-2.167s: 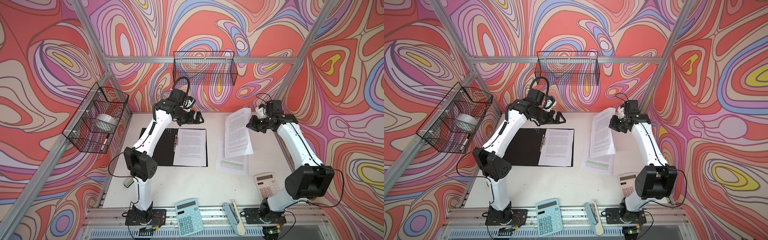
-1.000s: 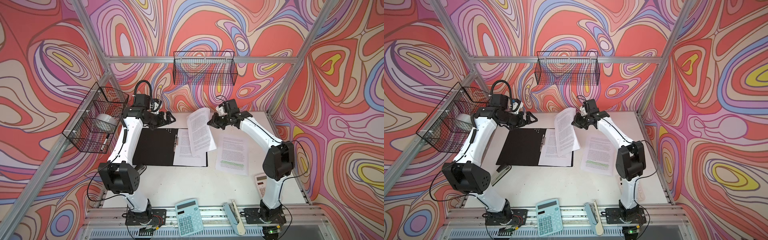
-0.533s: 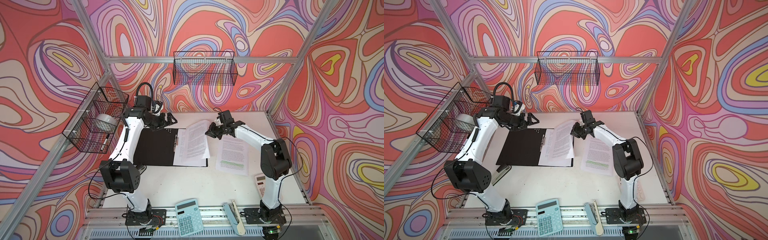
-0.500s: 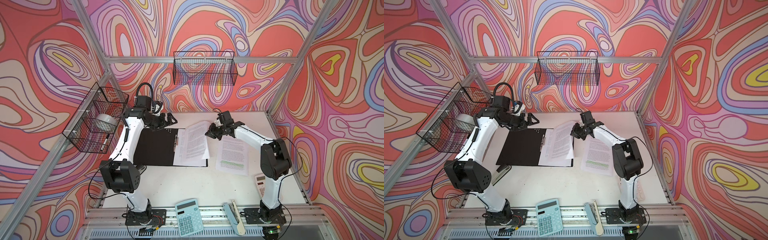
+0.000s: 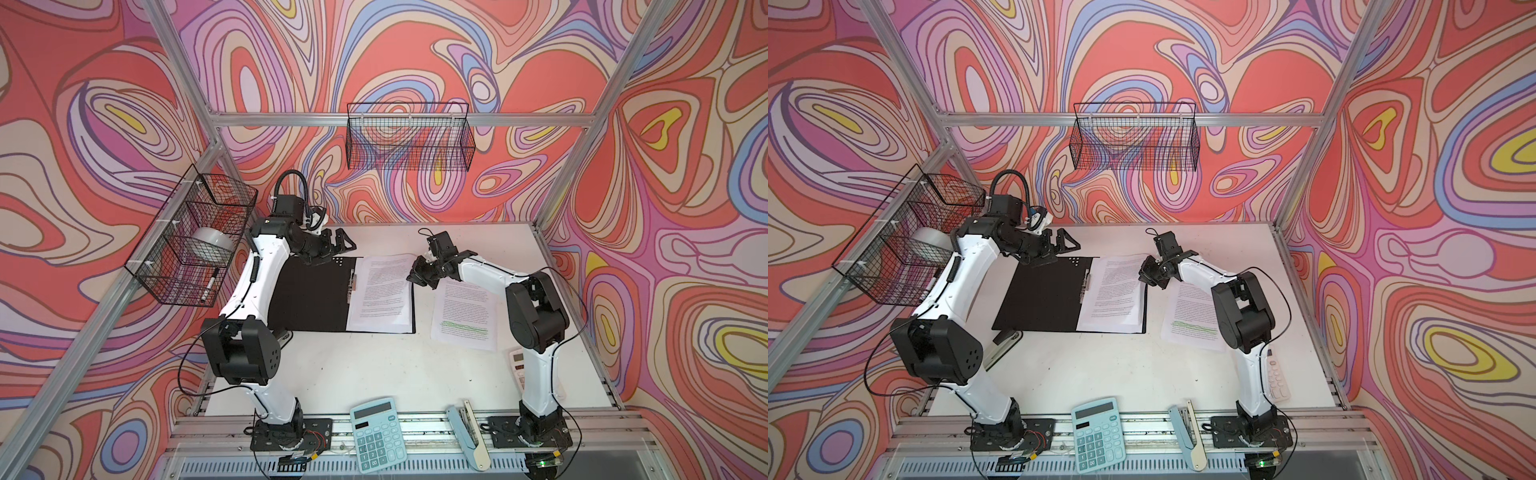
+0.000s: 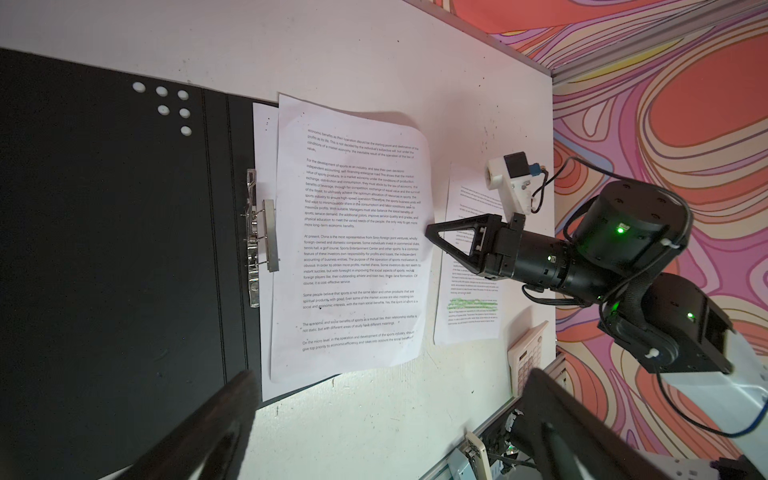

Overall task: Put the files into the folder
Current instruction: 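Lay the sheet on the folder and open the right gripper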

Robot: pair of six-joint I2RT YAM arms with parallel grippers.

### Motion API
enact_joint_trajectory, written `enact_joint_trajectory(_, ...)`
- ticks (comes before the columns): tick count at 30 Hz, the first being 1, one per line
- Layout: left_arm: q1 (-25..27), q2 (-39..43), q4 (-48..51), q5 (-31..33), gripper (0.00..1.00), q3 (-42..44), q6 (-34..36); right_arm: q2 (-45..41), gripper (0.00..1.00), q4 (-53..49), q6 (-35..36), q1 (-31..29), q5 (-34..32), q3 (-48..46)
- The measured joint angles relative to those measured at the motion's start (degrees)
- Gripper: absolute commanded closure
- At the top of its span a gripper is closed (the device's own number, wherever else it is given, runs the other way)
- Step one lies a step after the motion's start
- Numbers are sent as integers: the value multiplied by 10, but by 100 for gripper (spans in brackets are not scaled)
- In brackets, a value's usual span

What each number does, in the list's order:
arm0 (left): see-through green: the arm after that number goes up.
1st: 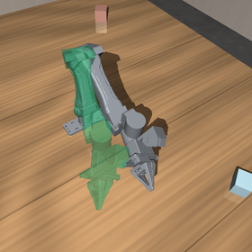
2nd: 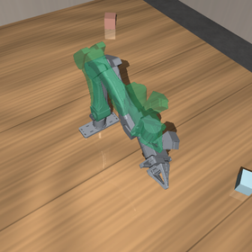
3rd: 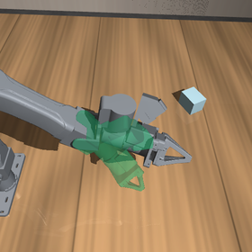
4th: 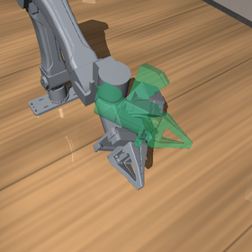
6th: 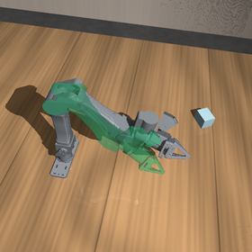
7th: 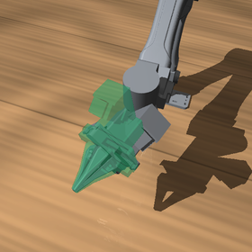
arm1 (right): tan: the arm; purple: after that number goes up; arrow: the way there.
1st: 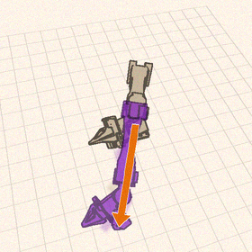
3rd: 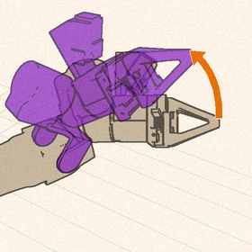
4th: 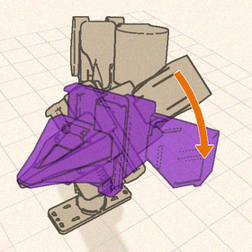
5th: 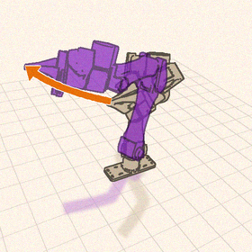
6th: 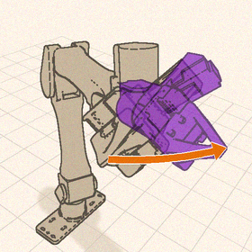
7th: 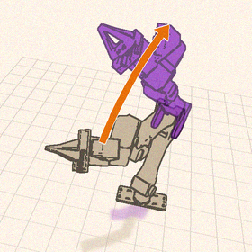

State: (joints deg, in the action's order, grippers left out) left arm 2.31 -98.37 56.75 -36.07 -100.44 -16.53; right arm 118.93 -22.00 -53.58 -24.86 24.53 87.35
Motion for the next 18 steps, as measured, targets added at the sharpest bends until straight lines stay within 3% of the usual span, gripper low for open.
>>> enact_joint_trajectory(10, 0, -4, 0, -8, 0, 2, -2, 34, 99, -32, 25, -3, -10, 25)
enact_joint_trajectory(18, 0, -8, 0, -13, 0, 4, -5, 36, 81, -62, 52, -3, -20, 49)
